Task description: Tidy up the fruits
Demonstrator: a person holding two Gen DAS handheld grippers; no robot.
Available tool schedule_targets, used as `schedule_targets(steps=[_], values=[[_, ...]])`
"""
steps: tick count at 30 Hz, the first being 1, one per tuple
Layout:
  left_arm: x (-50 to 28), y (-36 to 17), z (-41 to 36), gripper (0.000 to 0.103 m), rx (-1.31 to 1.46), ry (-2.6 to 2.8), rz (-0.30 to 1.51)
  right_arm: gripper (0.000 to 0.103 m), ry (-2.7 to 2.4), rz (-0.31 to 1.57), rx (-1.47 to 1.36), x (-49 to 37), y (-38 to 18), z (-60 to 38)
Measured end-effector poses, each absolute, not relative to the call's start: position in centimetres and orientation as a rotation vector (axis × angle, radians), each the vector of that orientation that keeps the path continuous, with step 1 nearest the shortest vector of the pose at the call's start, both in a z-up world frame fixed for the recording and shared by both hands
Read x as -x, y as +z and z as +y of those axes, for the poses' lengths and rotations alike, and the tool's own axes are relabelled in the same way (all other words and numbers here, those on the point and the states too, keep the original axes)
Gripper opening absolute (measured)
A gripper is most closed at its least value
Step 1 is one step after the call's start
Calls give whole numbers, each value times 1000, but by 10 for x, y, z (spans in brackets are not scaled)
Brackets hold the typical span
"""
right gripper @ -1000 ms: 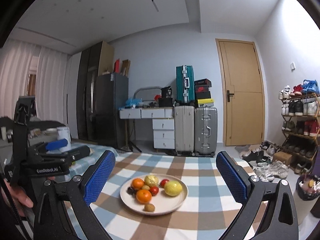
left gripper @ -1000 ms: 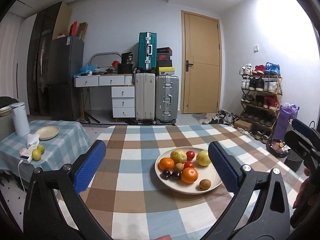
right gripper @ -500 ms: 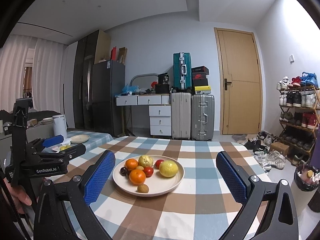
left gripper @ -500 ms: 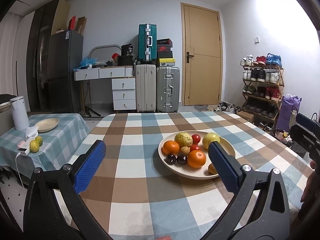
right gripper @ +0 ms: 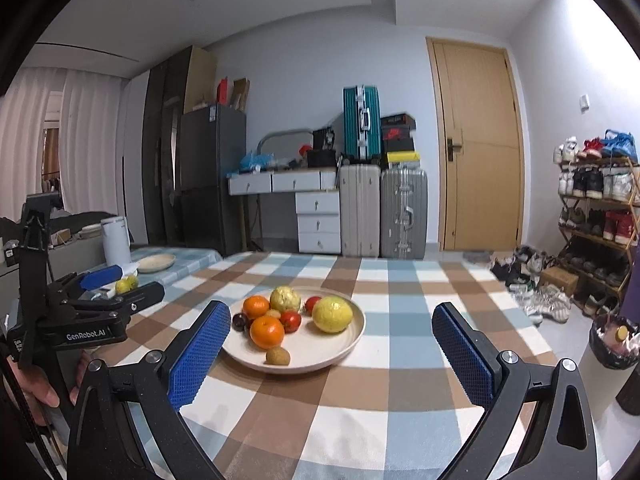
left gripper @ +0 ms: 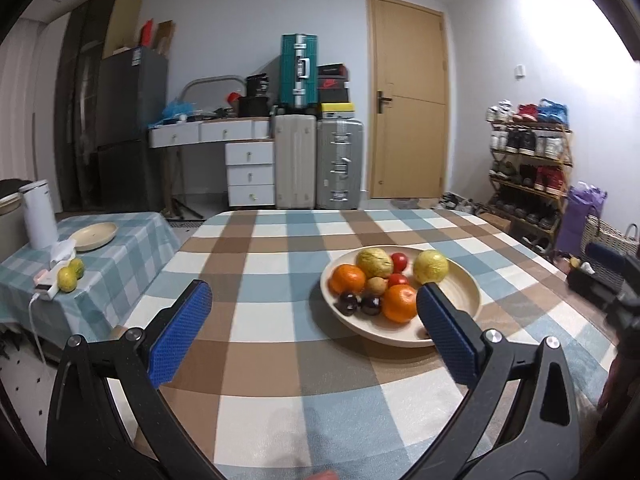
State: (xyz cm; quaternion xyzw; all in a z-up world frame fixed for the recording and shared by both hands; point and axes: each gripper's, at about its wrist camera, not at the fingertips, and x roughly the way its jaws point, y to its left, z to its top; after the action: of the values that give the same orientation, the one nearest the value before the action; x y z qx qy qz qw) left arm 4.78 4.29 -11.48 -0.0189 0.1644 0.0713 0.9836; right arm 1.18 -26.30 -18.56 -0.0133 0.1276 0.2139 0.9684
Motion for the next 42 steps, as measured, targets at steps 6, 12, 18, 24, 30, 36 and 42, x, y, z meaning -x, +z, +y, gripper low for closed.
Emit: schedule_targets(steps=[6, 12, 18, 24, 30, 36, 42], values=[[-48, -116, 39, 102, 18, 137, 319, 103, 430, 269, 63, -13, -187, -256], [-47, -114, 39, 102, 18, 137, 318, 103, 424, 282, 61, -17, -188, -258], [-48, -115, 39, 102, 18, 137, 318, 103, 424, 283, 61, -17, -188, -258], [-47, -114, 39, 102, 18, 137, 318, 103, 424, 282, 62, -17, -189, -257], [-49, -116, 40, 102, 18, 137, 318, 103, 424, 282, 61, -16, -189, -257], [-49, -116, 40, 102, 19, 142, 318, 103, 424, 282, 62, -16, -189, -257], [-48, -115, 39, 102, 19, 142, 318, 103, 424, 282, 62, -17, -189, -257]])
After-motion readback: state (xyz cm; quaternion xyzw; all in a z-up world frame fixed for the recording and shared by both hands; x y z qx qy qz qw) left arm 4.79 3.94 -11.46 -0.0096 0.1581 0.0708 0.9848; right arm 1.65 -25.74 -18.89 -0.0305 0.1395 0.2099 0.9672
